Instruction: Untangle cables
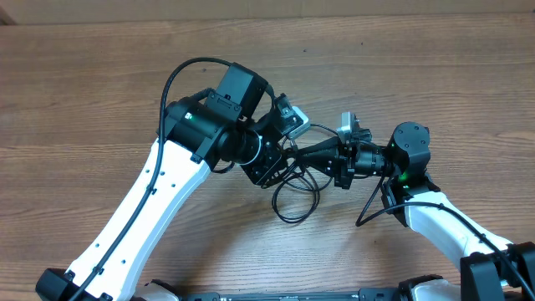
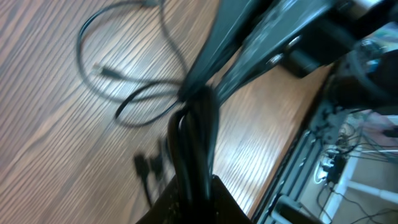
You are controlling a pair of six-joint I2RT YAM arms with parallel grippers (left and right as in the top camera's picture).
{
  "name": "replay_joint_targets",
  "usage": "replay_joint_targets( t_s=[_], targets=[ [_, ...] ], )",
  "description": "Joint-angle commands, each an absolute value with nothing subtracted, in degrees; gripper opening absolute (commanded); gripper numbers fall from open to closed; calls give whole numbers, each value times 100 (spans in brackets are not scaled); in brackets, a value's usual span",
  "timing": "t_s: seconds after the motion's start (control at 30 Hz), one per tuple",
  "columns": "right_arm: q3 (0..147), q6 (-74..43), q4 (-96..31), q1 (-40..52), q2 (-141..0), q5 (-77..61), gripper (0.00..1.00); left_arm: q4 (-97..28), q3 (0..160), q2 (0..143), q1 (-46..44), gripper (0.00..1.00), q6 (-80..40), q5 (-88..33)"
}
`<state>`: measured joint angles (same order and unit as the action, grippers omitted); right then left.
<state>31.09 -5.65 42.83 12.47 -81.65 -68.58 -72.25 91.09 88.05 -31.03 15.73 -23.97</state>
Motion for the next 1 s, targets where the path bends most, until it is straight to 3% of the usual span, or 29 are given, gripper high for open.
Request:
replay_joint_targets(
  t_s=[0.0,0.23,0.77,0.8,0.83,0.87,0.97],
  targets=[
    [3190,-602,4313,1234,-8156,-6759,4,-7336,9124,8689,-3109,13,1026,-1444],
    [3190,-600,4311,1234,-8156,-6753,4,-7369,9124,8689,-3109,4,810,-1168],
    [3190,-596,4036,1223,-8156,-6514,4,-7310,9124,8687,-3109,4,834,-1162],
    [3190,-596,4038,1223,-8156,-6514,8,-7301,9124,8687,-3109,4,834,-1162],
    [3190,-596,4038,1223,-8156,-6519,24,-7297,9124,8689,-3109,4,834,-1164],
    [3190,-596,4036,1223,-8156,-6521,33,-7295,9124,8689,-3109,4,834,-1166],
    [3190,-596,4062,1223,-8156,-6569,37,-7282,9124,8689,-3111,4,864,-1249]
  ],
)
